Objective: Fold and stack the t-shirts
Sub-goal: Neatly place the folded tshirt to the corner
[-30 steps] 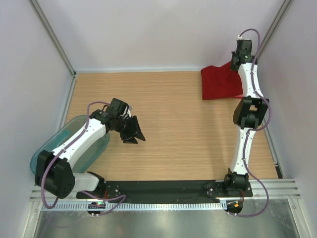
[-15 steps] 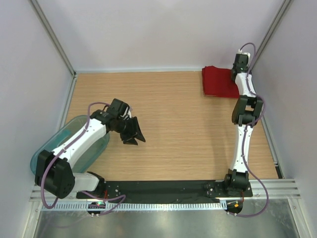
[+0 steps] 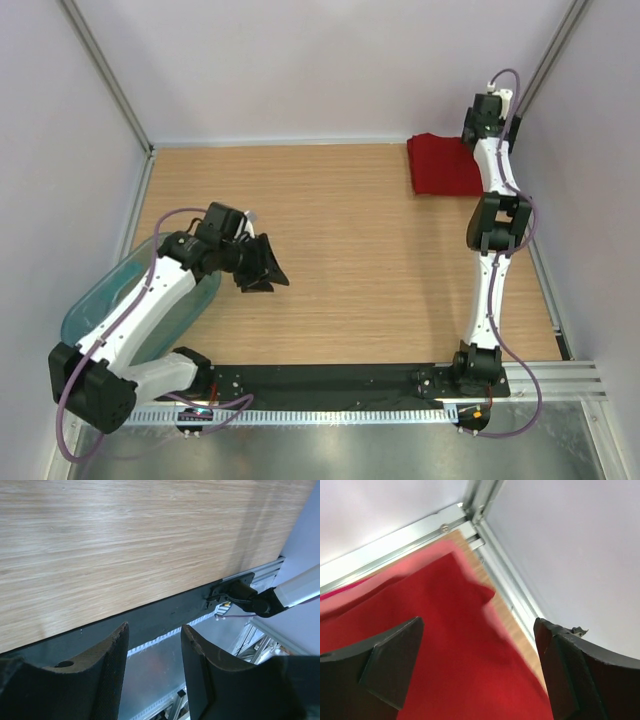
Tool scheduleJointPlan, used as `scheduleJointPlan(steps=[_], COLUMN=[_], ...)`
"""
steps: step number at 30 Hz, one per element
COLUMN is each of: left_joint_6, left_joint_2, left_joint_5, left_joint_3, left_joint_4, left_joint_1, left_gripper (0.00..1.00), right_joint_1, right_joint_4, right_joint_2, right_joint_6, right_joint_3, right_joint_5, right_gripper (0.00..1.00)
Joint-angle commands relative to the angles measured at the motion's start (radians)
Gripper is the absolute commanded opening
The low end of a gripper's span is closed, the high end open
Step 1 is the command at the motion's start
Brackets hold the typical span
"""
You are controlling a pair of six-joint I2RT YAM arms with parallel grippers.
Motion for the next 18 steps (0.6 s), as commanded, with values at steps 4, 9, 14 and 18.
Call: scheduleJointPlan(steps=[4, 9, 14, 18], left_joint_6=[-0.025, -0.016, -0.021, -0.053], left_joint_2=[-0.108, -0.18, -0.243, -0.269], left_joint_5=[0.01, -0.025, -0.074, -0.072], left_joint_3=[0.035, 0.032, -0.025, -0.08], left_joint_4=[-0.012, -0.017, -0.006, 0.084], left_joint_1=[-0.005, -0.004, -0.004, -0.004], left_gripper=[0.48, 0.48, 0.48, 0.49], right_joint_1=[0.235, 0.401, 0.498, 0.528], right_joint_4=[-0.188, -0.384, -0.322, -0.021], right_joint_2=[-0.43, -0.596, -0.866, -1.103], right_joint_6=[0.076, 0.203, 0.45, 0.608], right_joint_3=[-0.2, -0.375, -0.82, -1.303], right_joint_5=[0.015, -0.116, -0.499, -0.852], right_gripper=[1.0, 1.0, 1.0, 1.0])
